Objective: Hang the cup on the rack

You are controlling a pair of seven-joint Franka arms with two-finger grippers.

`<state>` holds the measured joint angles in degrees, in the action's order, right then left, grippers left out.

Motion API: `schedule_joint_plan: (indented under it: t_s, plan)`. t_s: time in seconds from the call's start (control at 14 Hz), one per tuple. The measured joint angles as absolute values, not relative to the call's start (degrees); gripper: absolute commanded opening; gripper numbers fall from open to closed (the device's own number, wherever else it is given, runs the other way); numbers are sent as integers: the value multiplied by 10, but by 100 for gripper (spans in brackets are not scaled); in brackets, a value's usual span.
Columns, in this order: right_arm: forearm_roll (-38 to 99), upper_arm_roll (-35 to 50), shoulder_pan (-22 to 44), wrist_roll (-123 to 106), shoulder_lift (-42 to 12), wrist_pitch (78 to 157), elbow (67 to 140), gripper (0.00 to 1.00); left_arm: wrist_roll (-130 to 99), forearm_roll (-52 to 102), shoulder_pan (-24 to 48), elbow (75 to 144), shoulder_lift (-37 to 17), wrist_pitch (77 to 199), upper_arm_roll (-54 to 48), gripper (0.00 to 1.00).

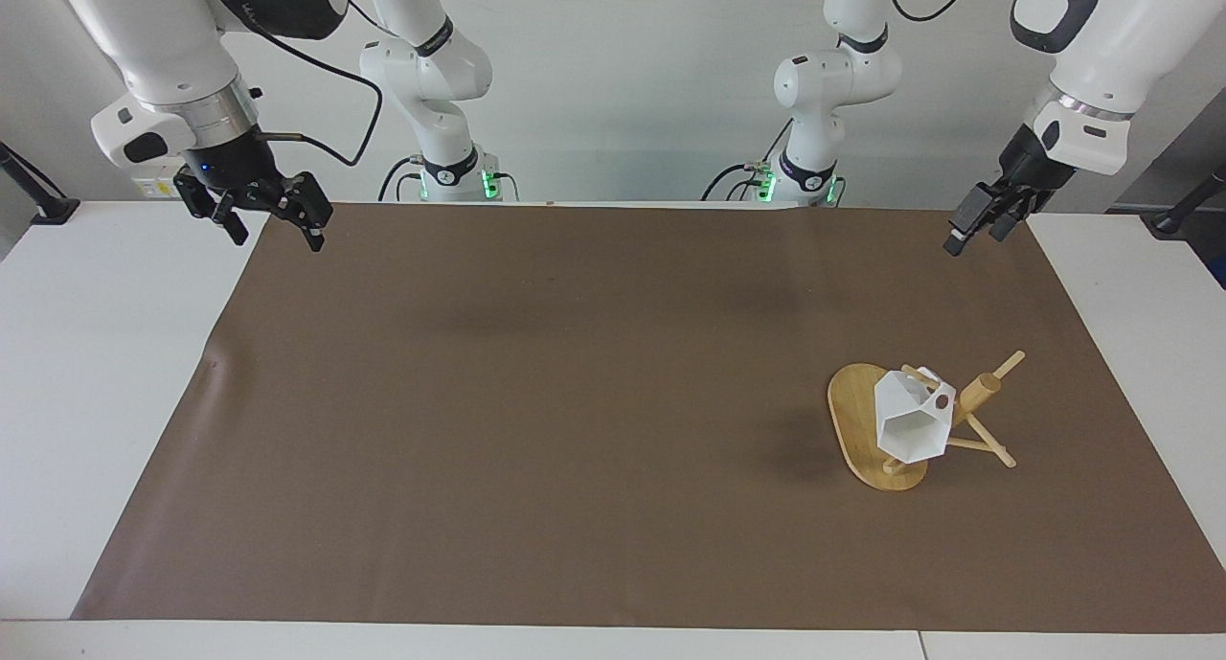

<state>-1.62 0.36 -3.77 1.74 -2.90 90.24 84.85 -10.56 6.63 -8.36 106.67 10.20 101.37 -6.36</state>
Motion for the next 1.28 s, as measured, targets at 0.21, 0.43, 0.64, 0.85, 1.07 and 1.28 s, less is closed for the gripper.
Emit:
schedule_joint_plan:
  t_s: [0.21,0.43,0.64,0.85,1.07,1.28]
  plan:
    - [-16,-1,-35,17,-22,901,849,100,-38,19,-83,1057,102,987,-85,100]
    - [-16,-3,-33,17,-17,900,849,100,-10,13,-83,1038,100,968,-89,100]
    - [-16,-3,-33,17,-16,900,851,100,-3,13,-68,1034,94,967,-89,100]
    - [-16,-3,-33,17,-16,900,854,100,-3,13,-32,1034,91,966,-67,100]
    - [-16,-3,-33,17,-16,900,856,100,-3,13,11,1014,86,949,-17,100]
    - [-16,-3,-33,17,-16,900,859,100,-2,13,12,925,58,864,-11,100]
